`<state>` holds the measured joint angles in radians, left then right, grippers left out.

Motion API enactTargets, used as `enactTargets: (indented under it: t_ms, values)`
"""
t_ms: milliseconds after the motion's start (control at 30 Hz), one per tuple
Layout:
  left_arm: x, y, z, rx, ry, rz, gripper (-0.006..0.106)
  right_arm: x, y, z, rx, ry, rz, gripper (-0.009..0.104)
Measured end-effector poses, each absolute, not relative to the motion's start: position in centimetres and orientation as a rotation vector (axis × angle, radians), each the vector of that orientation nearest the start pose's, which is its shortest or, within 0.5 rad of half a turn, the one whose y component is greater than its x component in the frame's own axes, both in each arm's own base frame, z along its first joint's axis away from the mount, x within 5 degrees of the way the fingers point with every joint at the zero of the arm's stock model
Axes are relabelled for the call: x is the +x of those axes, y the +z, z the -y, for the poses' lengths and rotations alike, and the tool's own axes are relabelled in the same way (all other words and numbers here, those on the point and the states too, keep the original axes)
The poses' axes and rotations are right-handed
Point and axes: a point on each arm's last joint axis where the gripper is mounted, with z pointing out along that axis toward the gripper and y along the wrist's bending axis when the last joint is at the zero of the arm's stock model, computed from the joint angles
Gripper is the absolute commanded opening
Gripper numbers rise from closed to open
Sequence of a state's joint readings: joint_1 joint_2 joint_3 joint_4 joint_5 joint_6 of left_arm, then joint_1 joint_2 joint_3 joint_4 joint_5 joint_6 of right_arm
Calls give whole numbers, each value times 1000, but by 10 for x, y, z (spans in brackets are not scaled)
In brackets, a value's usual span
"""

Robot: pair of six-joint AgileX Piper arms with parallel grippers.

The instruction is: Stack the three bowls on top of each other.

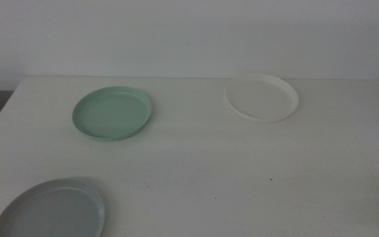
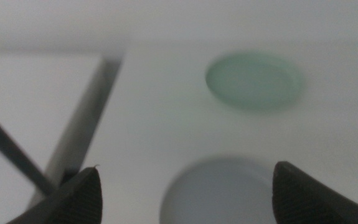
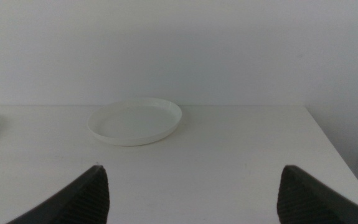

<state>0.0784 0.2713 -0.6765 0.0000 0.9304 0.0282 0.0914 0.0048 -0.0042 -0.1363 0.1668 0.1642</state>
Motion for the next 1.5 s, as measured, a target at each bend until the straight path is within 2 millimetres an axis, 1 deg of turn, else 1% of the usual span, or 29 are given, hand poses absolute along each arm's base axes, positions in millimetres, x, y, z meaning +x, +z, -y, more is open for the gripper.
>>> enactTargets:
  t_ms: [67, 100, 167, 200, 267, 700, 933, 1033, 1200, 1267, 1367, 1500]
  values:
    - [27, 359, -1, -48, 53, -2112, 94, 56, 199, -3, -34, 74, -1650, 92]
    - [27, 367, -1, -46, 50, -2143, 94, 56, 199, -3, -34, 74, -1650, 92]
    - [30, 385, -1, -34, 54, -2157, 94, 56, 199, -3, -34, 74, -1650, 92]
    - [32, 391, -1, -32, 54, -2157, 94, 56, 199, -3, -34, 74, -1650, 92]
    - [40, 392, -2, -30, 54, -2194, 94, 56, 199, -3, -34, 74, -1650, 92]
    - [97, 376, -2, -16, -14, -2433, 94, 56, 199, -3, -34, 74, -1650, 92]
    - [123, 365, -4, 0, -17, -2538, 94, 56, 199, -3, -34, 74, -1650, 92]
    - [137, 357, -7, 23, 13, -2599, 94, 56, 199, -3, -34, 74, -1650, 92]
    - [160, 341, -16, 77, 76, -2706, 94, 56, 199, -3, -34, 74, -1650, 92]
    - [166, 336, -22, 69, 76, -2738, 94, 56, 199, -3, -34, 74, -1650, 92]
    - [172, 329, -35, 45, 62, -2774, 94, 56, 199, -3, -34, 74, -1650, 92]
    - [174, 308, -48, 31, 15, -2800, 94, 56, 199, -3, -34, 74, -1650, 92]
